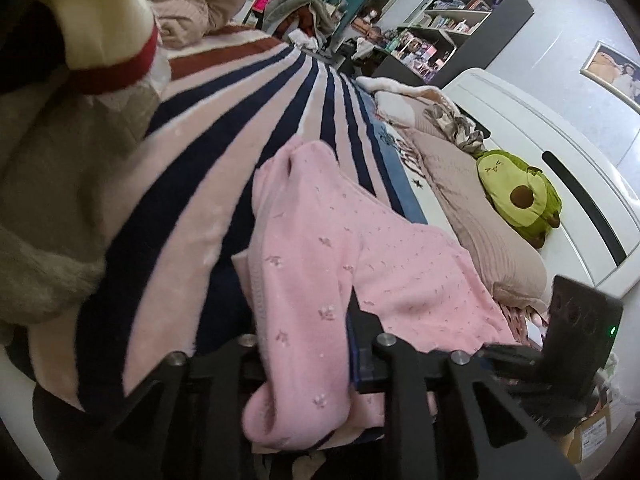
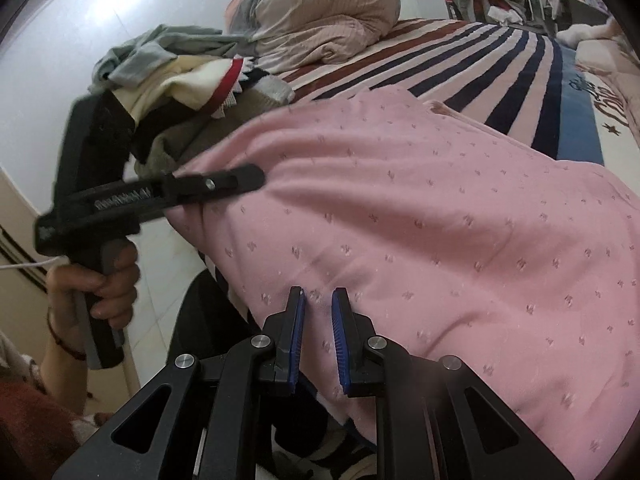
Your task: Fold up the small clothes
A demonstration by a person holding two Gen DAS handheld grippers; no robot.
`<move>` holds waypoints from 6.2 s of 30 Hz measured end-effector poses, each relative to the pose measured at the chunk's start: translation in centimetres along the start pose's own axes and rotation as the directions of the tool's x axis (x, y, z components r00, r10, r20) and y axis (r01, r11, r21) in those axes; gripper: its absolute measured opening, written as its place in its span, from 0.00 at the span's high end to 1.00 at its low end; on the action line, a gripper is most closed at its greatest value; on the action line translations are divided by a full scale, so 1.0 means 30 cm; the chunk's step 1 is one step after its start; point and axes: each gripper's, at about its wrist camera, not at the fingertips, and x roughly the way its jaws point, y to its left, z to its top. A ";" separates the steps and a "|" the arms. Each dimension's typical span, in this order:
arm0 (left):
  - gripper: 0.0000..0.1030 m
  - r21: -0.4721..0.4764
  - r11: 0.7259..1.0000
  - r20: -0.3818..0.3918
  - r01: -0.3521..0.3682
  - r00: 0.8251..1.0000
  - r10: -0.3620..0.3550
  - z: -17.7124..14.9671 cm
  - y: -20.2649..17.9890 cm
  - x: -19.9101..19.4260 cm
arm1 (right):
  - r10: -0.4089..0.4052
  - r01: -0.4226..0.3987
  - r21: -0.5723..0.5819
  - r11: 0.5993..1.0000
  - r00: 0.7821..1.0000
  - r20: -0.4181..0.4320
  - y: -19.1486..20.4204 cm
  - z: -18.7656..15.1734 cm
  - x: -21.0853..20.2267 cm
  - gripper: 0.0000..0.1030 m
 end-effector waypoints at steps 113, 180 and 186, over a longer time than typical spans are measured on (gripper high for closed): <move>0.32 0.087 0.921 -0.345 0.381 0.878 -0.331 0.037 -0.386 0.288 | -0.155 0.027 0.469 0.883 0.959 0.237 -0.445 -0.270 -0.485 0.20; 0.85 0.414 0.853 0.553 -0.320 0.832 0.043 0.675 -0.264 -1.129 | 0.562 -0.387 -0.498 0.776 0.784 0.265 0.652 0.823 -0.264 0.74; 0.85 0.353 0.850 0.594 -0.390 0.795 0.119 0.718 -0.119 -1.247 | 0.588 -0.400 -0.565 0.722 0.785 0.195 0.819 0.890 -0.156 0.75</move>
